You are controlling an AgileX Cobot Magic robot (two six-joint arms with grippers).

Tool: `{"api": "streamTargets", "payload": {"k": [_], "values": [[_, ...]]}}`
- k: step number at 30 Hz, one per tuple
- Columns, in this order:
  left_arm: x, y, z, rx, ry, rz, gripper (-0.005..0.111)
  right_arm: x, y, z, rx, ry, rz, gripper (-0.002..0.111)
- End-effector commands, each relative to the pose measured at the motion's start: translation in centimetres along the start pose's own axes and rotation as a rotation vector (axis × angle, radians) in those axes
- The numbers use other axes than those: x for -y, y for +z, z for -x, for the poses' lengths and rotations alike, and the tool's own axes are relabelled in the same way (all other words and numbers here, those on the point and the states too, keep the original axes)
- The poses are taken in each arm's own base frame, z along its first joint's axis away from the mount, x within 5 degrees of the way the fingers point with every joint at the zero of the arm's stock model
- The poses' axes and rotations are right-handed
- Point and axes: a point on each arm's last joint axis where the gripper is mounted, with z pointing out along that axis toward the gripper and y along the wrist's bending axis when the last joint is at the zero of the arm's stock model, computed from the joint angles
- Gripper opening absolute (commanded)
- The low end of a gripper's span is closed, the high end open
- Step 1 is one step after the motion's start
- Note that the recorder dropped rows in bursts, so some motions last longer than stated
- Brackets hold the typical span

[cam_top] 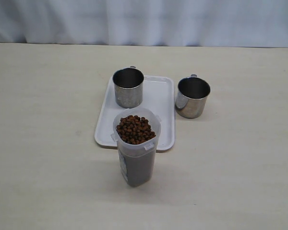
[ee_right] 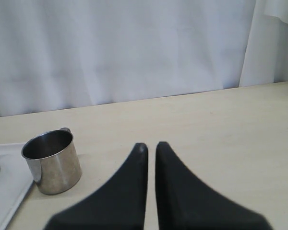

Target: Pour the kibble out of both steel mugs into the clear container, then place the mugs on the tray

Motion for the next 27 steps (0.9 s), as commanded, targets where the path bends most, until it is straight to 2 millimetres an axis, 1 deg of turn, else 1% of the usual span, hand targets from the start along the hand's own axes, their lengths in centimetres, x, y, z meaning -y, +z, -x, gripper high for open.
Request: {"api": "streamTargets", "payload": {"k": [1, 3, 4, 5, 6, 8, 9, 11, 13, 17, 20, 25, 27], "values": [[0.2, 0.1, -1.6, 0.03, 0.035, -0.03, 0.0, 0.0, 0.0, -0.1, -0.001, -0.005, 0.003, 0.005], [-0.5, 0.1, -3.6, 0.059, 0.015, 0.032, 0.0, 0.0, 0.0, -0.1, -0.001, -0.005, 0.003, 0.005], [-0.9, 0.0, -4.5, 0.071, -0.033, 0.079, 0.0, 0.0, 0.0, -0.1, -0.001, -0.005, 0.003, 0.005], [-1.4, -0.1, -4.9, 0.084, -0.051, 0.135, 0.0, 0.0, 0.0, -0.1, -0.001, -0.005, 0.003, 0.005], [-2.2, -0.2, -5.4, 0.025, -0.054, 0.223, 0.0, 0.0, 0.0, -0.1, -0.001, -0.005, 0.003, 0.005], [-3.1, -0.6, -6.7, -0.11, -0.107, 0.341, 0.0, 0.0, 0.0, -0.1, -0.001, -0.005, 0.003, 0.005], [-3.3, -0.7, -7.1, -0.151, -0.088, 0.366, 0.0, 0.0, 0.0, -0.1, -0.001, -0.005, 0.003, 0.005], [-3.5, -0.9, -7.6, -0.203, -0.124, 0.395, 0.0, 0.0, 0.0, -0.1, -0.001, -0.005, 0.003, 0.005], [-3.5, -0.9, -7.9, -0.222, -0.178, 0.401, 0.0, 0.0, 0.0, -0.1, -0.001, -0.005, 0.003, 0.005], [-3.4, -0.9, -7.9, -0.229, -0.163, 0.395, 0.0, 0.0, 0.0, -0.1, -0.001, -0.005, 0.003, 0.005], [-3.4, -0.9, -7.8, -0.232, -0.102, 0.386, 0.0, 0.0, 0.0, -0.1, -0.001, -0.005, 0.003, 0.005], [-3.4, -0.8, -7.5, -0.23, 0.063, 0.364, 0.0, 0.0, 0.0, -0.1, -0.001, -0.005, 0.003, 0.005], [-3.4, -0.8, -7.5, -0.225, 0.066, 0.362, 0.0, 0.0, 0.0, -0.1, -0.001, -0.005, 0.003, 0.005]]}}
